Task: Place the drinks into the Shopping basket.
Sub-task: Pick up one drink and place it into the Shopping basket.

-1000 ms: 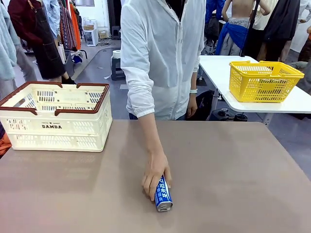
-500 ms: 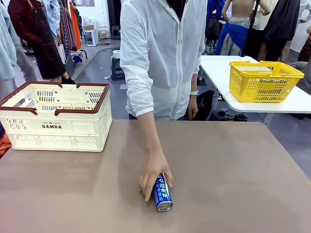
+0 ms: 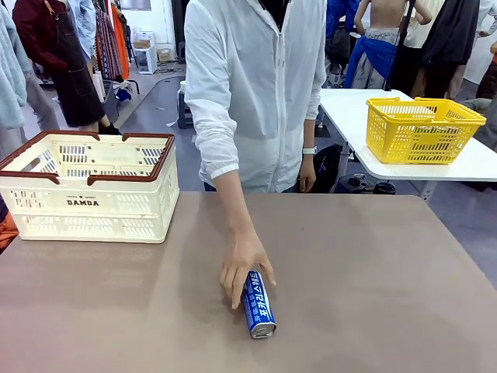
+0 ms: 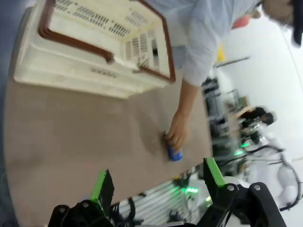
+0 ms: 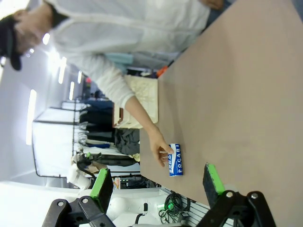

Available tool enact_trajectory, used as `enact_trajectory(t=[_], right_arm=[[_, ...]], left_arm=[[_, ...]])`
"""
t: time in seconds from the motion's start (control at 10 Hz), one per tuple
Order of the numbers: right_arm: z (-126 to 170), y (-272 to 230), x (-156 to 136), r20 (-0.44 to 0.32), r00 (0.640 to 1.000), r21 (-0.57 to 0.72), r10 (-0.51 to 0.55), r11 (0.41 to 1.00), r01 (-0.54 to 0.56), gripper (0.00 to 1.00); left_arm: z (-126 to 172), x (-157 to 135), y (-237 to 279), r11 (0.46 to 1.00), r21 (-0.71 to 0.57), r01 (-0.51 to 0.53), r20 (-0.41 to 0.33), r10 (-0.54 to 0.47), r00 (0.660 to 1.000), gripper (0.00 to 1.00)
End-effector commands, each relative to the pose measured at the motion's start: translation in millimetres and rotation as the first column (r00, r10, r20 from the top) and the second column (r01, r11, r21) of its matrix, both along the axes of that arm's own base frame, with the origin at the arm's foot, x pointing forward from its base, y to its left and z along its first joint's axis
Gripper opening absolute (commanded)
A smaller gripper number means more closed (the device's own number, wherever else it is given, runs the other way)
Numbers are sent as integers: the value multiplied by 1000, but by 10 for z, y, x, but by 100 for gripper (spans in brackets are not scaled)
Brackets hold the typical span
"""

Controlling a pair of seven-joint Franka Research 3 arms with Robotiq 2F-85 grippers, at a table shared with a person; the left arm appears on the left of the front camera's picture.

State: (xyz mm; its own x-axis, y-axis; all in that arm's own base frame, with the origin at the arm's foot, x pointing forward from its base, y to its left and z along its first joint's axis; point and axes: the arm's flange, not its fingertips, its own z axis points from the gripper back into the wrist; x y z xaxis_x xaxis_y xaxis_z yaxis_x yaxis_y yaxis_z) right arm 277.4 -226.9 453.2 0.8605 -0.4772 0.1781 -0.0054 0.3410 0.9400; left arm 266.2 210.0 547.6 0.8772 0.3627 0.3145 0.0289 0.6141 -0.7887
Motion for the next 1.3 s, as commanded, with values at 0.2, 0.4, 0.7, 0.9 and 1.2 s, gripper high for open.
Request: enact_trajectory(t=[0.2,0.4,0.7,0.9,1.2], right_arm=[[25,-17,27,36,999,10,-2,1000,1,100],[25,-17,27,36,999,10,-2,1000,1,100],[25,-17,27,36,999,10,-2,1000,1,100],[25,-17,27,36,999,10,-2,1000,1,100],[25,-17,27,36,999,10,-2,1000,1,100]], left_arm=[[0,-56,-2169,907,353,229,-52,-225,973,100],[17,-25,-2086,911,321,260,-64,-253,965,100],[180,-38,-885,974,224,31,-41,-22,999,100],[59,-118,-750,988,150,20,-36,-15,999,100],[-35,82,-1677,966,206,156,-32,-153,988,100]])
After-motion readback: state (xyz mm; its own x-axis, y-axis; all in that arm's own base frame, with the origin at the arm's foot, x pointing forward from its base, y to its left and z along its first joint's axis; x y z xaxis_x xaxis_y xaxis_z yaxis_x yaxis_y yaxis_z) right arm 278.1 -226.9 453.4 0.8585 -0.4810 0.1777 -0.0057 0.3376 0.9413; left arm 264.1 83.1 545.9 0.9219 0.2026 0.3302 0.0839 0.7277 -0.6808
